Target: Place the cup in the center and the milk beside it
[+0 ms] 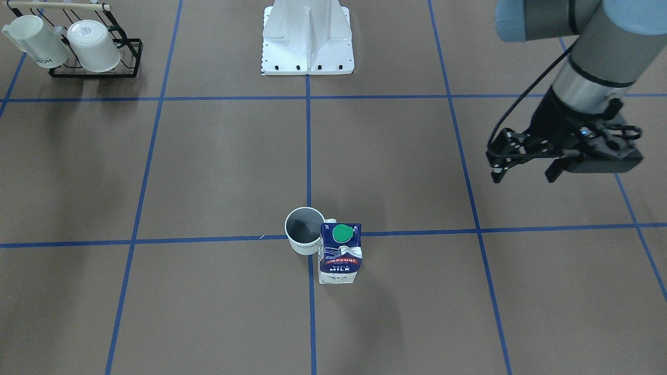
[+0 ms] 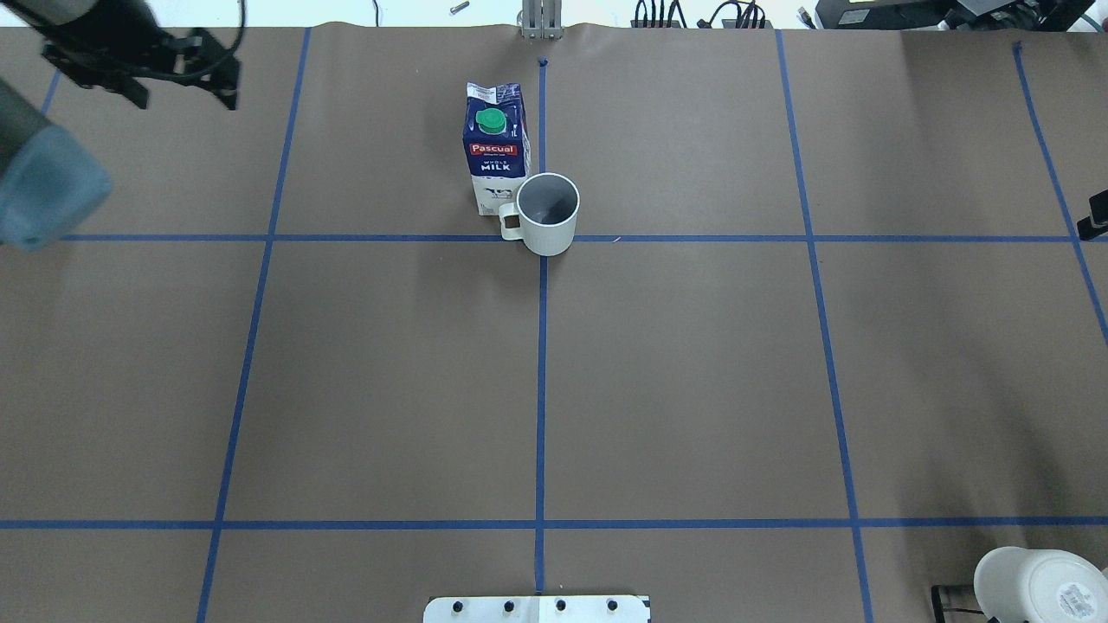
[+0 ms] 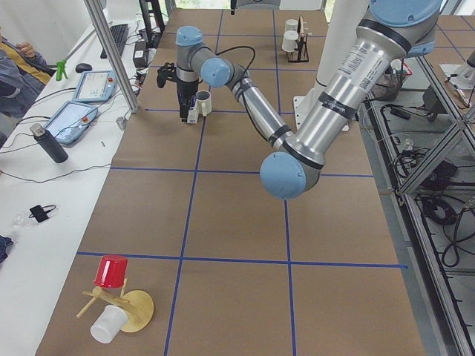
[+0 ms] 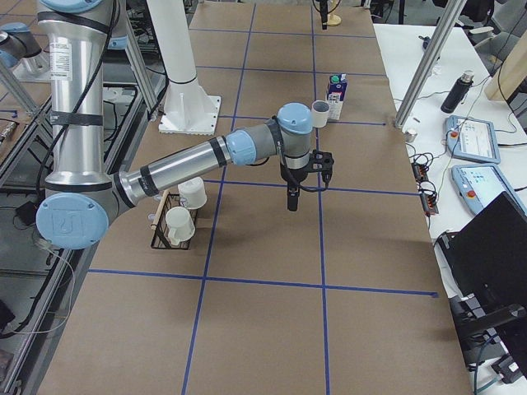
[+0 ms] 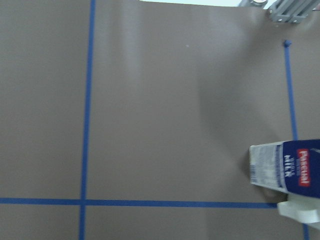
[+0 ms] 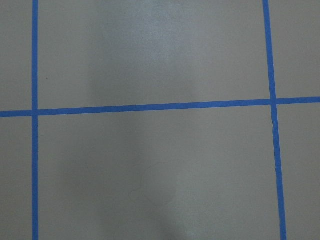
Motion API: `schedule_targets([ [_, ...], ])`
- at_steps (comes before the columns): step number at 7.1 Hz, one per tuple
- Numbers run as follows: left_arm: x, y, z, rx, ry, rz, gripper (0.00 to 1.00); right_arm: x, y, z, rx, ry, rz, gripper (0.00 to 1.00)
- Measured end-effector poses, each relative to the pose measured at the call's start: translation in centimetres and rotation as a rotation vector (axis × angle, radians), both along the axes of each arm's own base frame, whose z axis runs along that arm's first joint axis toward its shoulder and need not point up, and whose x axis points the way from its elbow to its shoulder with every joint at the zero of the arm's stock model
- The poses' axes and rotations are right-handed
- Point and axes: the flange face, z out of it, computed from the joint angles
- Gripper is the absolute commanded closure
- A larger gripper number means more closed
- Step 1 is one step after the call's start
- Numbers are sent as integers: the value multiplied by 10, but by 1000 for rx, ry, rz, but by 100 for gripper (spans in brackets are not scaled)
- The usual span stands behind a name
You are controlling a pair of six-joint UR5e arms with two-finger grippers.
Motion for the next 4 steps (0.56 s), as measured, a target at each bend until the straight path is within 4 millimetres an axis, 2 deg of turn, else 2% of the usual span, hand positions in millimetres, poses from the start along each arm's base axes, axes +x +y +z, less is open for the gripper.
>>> schedule_targets([
  [1, -45, 8, 45, 20, -43, 31, 2, -1, -1, -1, 2, -2, -2, 0],
  [2, -82, 20, 77, 18, -46, 55, 2, -3, -2, -4, 7, -4, -5, 0],
  [3, -110, 38, 99, 4, -25, 63, 2, -6, -4, -7, 13, -7, -9, 0],
  [4, -128, 59, 116, -10, -14, 61, 2, -8, -4, -9, 17, -9, -13, 0],
])
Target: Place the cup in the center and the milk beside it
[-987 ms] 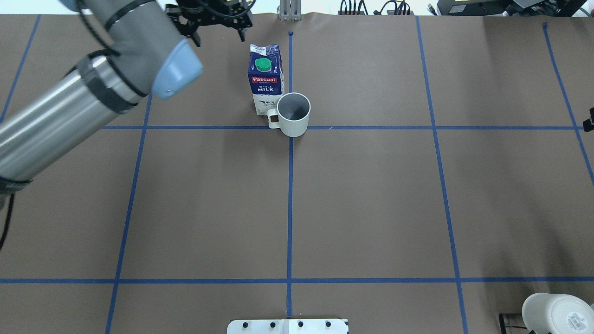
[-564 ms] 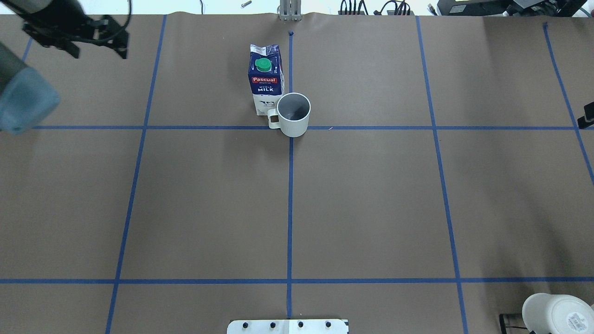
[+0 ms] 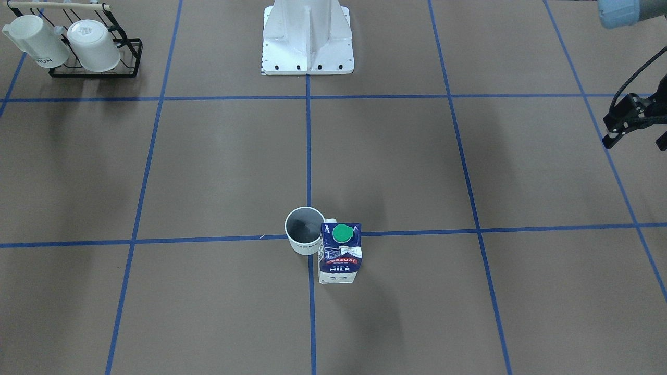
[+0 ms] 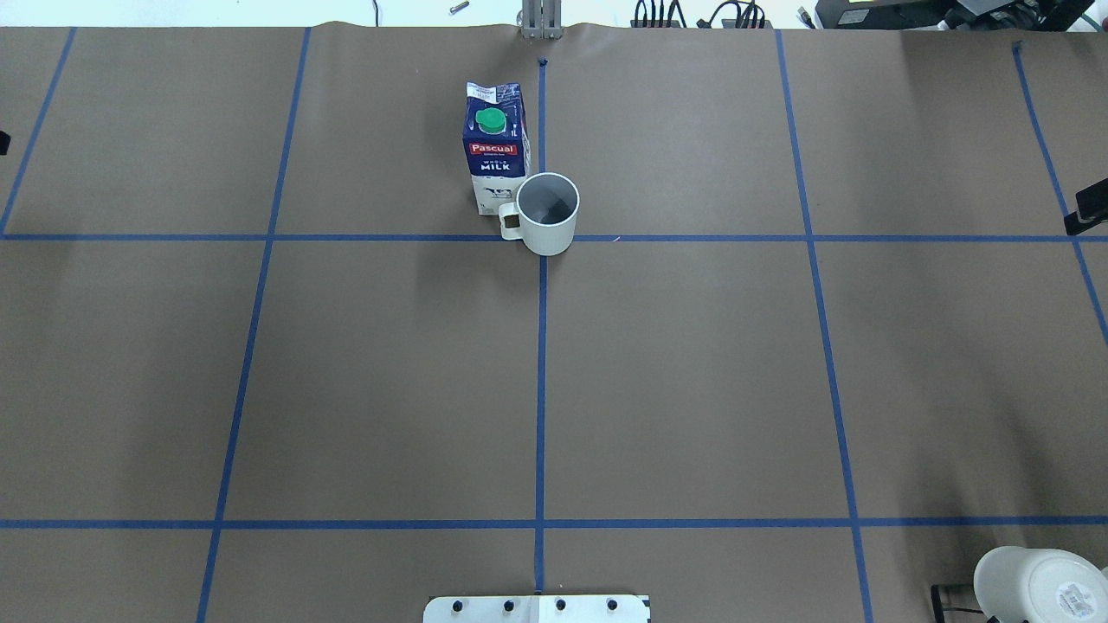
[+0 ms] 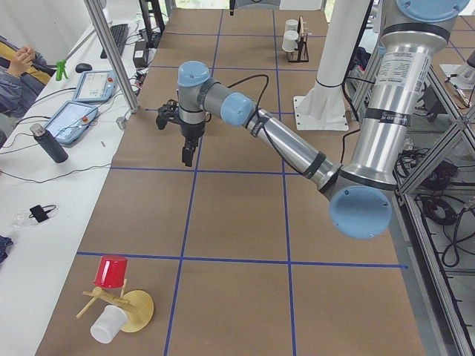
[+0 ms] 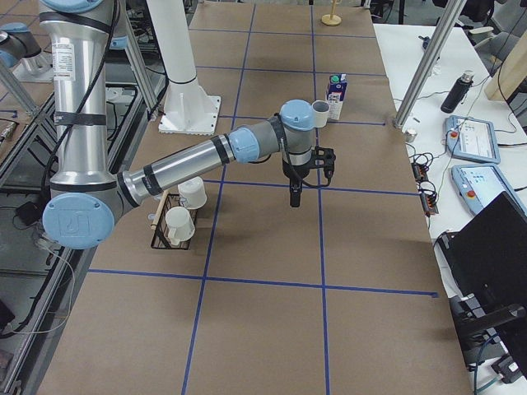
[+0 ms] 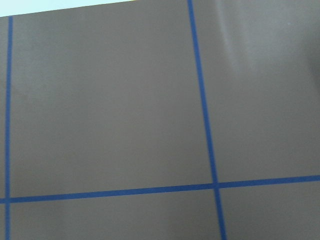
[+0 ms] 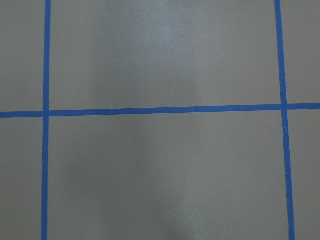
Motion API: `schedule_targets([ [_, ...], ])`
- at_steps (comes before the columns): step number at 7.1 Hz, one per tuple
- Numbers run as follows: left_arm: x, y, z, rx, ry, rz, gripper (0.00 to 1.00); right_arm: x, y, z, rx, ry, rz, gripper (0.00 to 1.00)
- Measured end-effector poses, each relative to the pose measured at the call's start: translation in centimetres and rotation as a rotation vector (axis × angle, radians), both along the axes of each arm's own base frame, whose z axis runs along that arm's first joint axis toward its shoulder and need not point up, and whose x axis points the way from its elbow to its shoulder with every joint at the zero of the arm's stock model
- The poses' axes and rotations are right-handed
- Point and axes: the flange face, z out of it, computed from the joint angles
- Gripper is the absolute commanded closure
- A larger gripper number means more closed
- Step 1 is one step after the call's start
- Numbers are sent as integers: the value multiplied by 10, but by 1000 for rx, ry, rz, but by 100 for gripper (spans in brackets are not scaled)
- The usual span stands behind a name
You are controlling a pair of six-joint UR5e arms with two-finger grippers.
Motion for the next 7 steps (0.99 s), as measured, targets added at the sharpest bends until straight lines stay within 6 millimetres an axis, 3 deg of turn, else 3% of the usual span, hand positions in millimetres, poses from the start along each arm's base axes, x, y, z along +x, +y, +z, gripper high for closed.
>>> schedule_targets([
  [2, -25, 27, 28, -3, -7, 2, 2, -1, 1, -6, 16, -3, -6, 0],
  [3, -33, 30, 36, -4, -13, 0, 2, 0, 3, -10, 27, -7, -10, 0],
  [5, -34, 26, 48, -23, -24, 1, 2, 2, 9, -15, 57, -4, -30, 0],
  [7, -31, 19, 46, -12, -21, 4, 2, 2, 11, -12, 70, -5, -52, 0],
])
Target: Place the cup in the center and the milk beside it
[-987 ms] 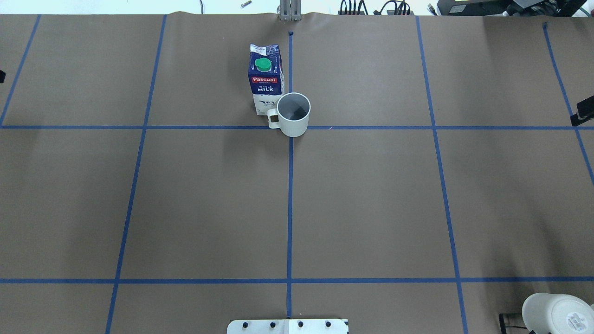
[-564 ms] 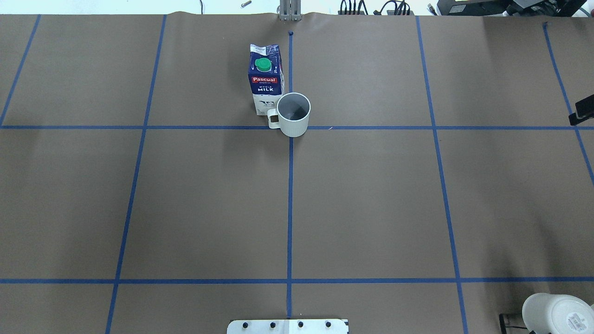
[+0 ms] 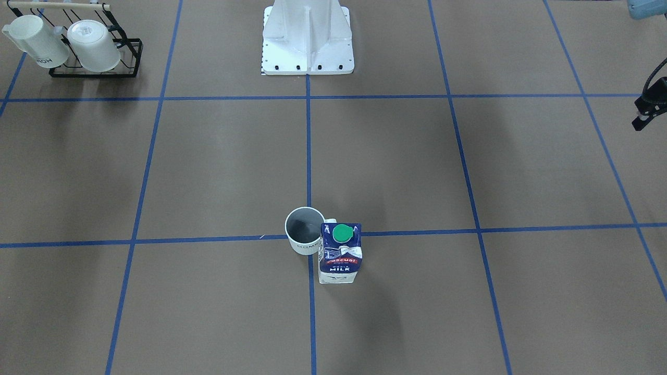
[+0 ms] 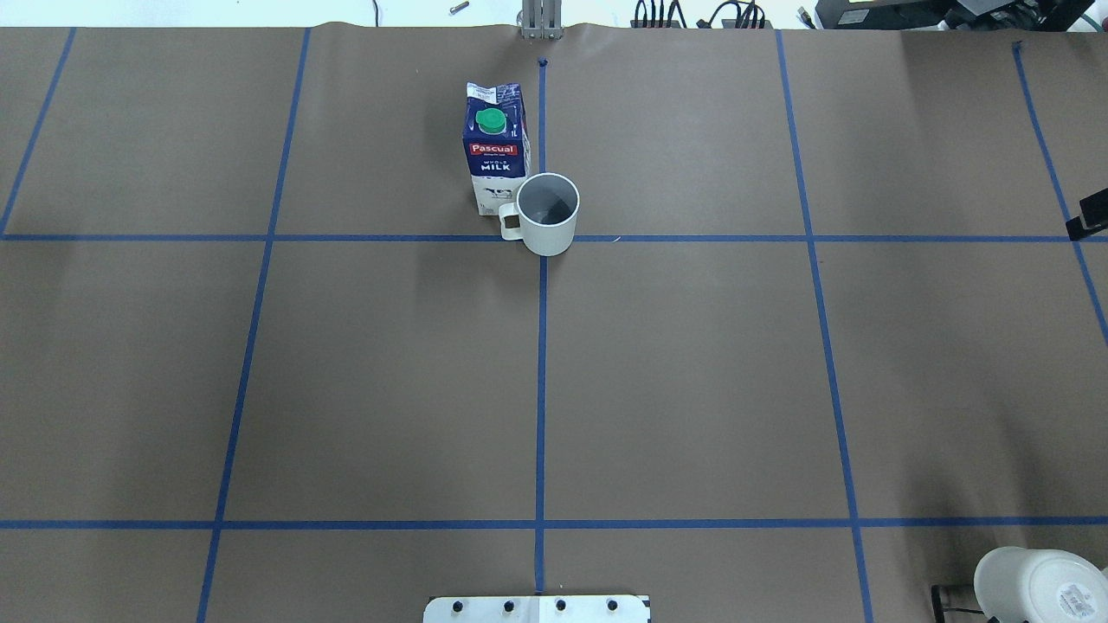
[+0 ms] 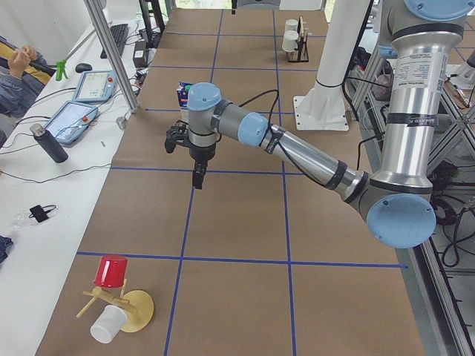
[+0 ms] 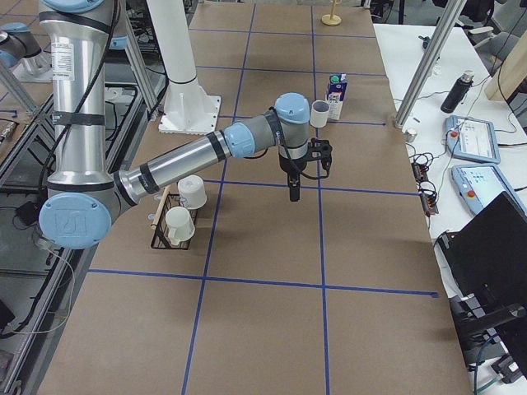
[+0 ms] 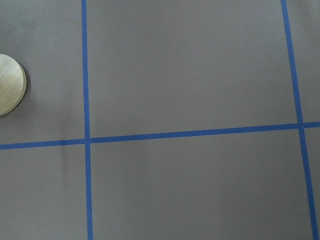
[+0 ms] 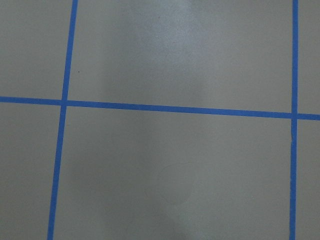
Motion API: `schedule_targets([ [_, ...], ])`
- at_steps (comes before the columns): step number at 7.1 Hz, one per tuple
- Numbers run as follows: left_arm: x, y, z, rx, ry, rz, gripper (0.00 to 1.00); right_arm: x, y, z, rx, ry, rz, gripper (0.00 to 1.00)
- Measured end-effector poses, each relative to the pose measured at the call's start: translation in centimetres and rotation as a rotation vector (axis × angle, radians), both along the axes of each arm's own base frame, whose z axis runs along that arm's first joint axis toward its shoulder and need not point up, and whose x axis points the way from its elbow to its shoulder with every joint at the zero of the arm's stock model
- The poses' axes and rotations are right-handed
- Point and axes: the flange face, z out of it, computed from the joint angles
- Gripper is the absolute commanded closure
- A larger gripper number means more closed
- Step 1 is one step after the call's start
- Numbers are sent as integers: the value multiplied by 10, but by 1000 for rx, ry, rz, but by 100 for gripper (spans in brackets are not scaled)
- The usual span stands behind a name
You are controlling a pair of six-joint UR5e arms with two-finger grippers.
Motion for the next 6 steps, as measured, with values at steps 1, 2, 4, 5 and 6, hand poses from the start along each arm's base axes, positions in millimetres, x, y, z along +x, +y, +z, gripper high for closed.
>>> schedule_targets([
  [1, 1, -1, -2, 7, 4, 0, 2, 0, 0, 2, -2, 1, -3, 0],
  [2, 1, -1, 0, 3, 4, 1, 2, -1, -1, 1, -1, 1, -3, 0],
  [4, 3, -8, 11, -17, 1, 4, 2, -1, -2, -1, 3, -1, -4, 0],
  [5, 7, -11, 18, -30, -1, 8, 2, -2, -2, -3, 6, -4, -5, 0],
  [6, 19, -11, 22, -47, 1, 20, 2, -2, -2, -5, 9, -9, -6, 0],
])
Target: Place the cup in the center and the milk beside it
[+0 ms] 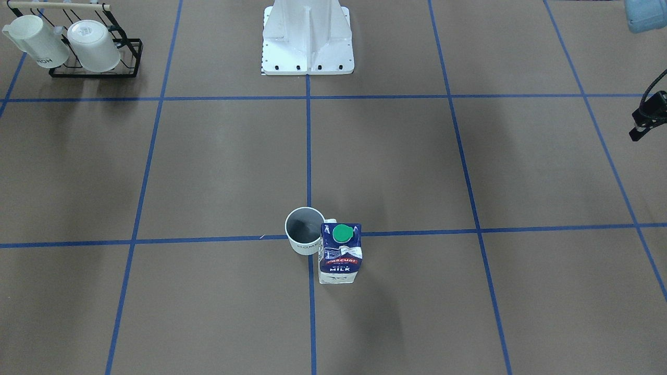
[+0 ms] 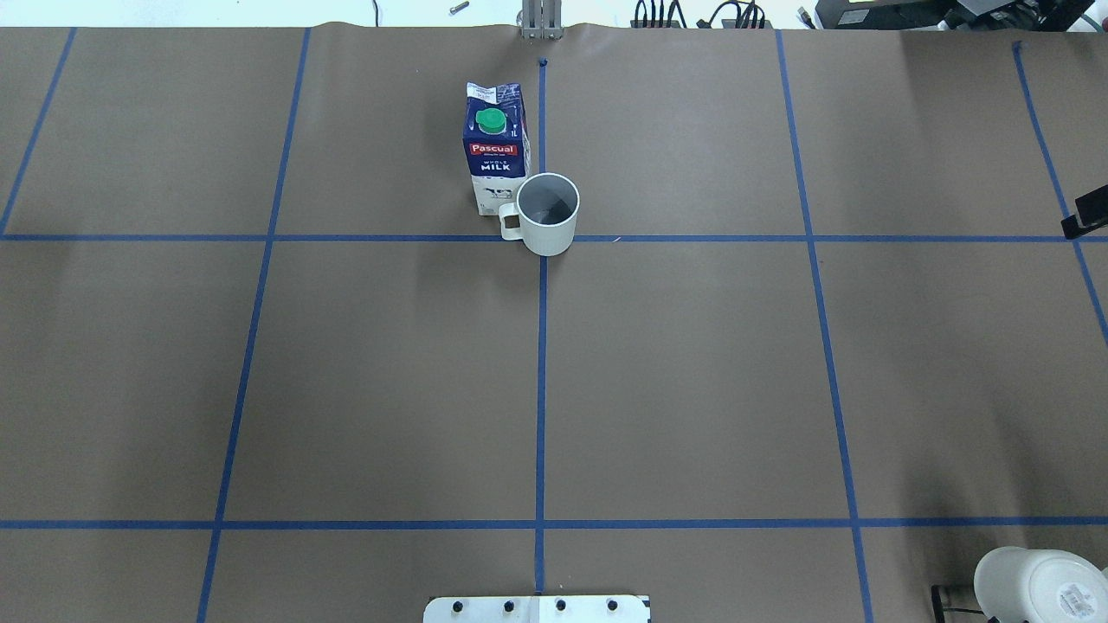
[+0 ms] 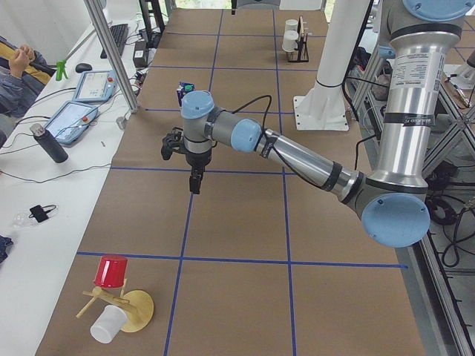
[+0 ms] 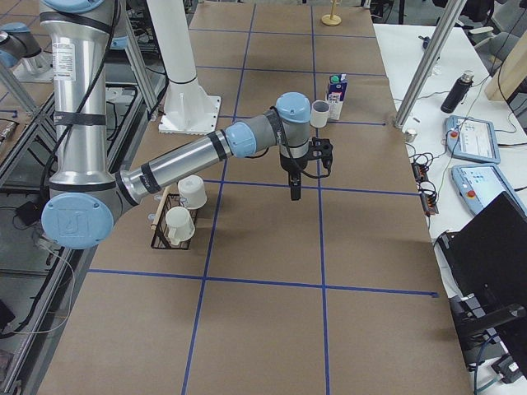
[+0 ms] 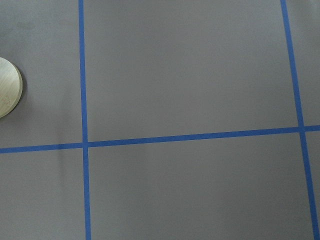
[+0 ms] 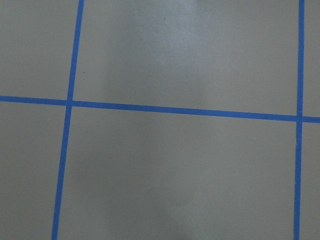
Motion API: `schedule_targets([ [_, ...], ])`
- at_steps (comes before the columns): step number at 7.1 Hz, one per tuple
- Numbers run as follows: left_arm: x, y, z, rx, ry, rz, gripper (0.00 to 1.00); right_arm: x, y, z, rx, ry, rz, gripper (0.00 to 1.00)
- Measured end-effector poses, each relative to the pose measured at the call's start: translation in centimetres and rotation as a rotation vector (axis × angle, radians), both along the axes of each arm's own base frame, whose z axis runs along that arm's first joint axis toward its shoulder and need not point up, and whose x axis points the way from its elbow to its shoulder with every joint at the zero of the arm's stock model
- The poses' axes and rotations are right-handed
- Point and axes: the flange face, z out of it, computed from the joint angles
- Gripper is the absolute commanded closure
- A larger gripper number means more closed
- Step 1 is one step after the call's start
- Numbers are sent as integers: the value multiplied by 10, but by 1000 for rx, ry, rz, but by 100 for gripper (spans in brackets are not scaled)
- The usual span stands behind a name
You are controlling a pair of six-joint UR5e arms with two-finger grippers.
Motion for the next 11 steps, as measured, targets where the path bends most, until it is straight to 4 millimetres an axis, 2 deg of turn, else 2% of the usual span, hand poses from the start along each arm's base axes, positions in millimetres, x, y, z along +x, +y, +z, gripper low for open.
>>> schedule_targets([
  [2, 35, 7, 3, -33, 12, 18, 2, 0, 1, -1, 0, -4, -2, 0],
  [3, 38, 20, 11, -38, 19, 11, 2, 0, 2, 0, -3, -5, -2, 0],
  [5, 29, 52, 25, -29, 40, -27, 2, 0, 3, 2, -9, -9, -3, 0],
  [6, 28, 57, 22, -33, 52, -53, 2, 1, 4, 3, -10, -9, -3, 0],
  [8, 29, 54, 16, -28, 59, -75, 2, 1, 5, 0, -9, -16, -6, 0],
  [11, 34, 33, 14, -25, 65, -80, 2, 1, 5, 1, -10, -17, -6, 0],
])
